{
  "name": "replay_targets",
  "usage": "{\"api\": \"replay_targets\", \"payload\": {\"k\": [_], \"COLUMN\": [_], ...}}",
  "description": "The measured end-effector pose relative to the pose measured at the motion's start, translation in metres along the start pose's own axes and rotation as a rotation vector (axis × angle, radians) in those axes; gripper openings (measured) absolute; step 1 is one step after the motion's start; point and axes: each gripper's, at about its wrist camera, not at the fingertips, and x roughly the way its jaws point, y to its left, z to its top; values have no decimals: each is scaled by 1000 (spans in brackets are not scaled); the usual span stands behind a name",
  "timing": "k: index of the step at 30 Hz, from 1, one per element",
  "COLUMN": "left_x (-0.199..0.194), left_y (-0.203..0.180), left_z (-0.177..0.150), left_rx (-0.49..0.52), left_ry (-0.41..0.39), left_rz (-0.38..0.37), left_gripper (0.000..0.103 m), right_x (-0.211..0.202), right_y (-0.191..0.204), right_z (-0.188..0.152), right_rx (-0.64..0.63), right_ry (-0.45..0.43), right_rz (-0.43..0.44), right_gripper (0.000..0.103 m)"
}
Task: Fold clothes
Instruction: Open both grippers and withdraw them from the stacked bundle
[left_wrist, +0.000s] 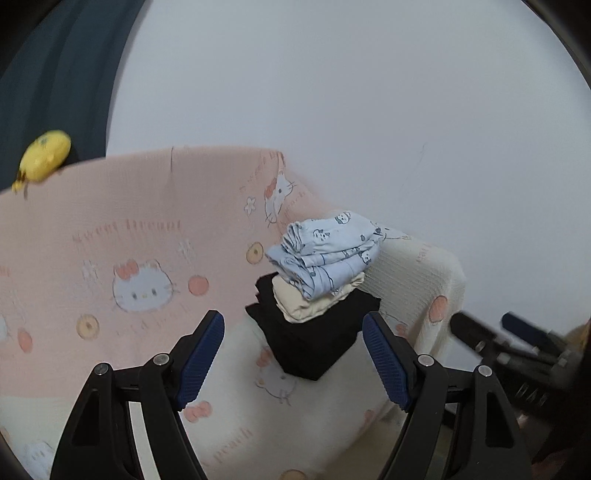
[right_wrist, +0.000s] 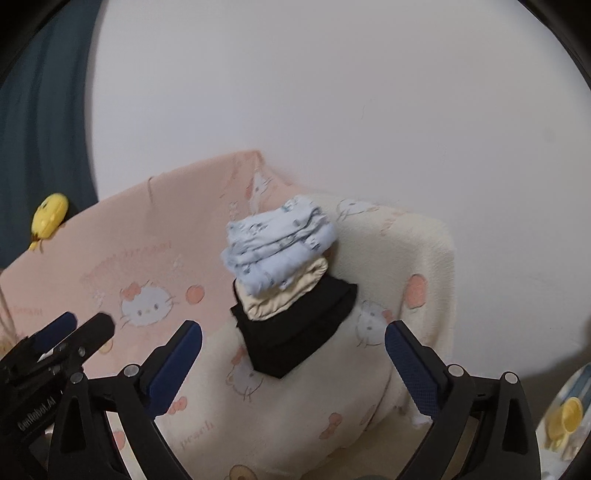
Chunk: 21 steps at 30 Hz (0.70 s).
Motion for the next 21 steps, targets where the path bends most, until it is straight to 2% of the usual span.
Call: {"api": "replay_targets", "payload": {"k": [7, 9, 11, 12, 17, 21], "left_x": [4, 6, 6, 6, 7, -4], "left_y": [0, 3, 8, 10, 18, 17], "left_z": [-10, -12, -12, -12, -14, -14], "left_rx": [-31, -49, -82, -97, -125, -115], "left_ry": [0, 2, 6, 9, 23, -25], "left_rz": [10, 26, 56, 62, 42, 43], "left_gripper": [76, 76, 83, 84, 84, 84], "right_x": [15, 15, 16, 16, 16, 15], "right_y": [4, 0, -4, -5, -6, -5], "right_z": [-15, -14, -12, -12, -12, -12], "right_rx": [-51, -30, -9, -3, 5, 6], "right_ry": [35, 37, 41, 41, 47, 51], "right_rz": [-41, -17, 4, 4, -5, -2], "right_gripper": [99, 99, 99, 99, 99, 99]}}
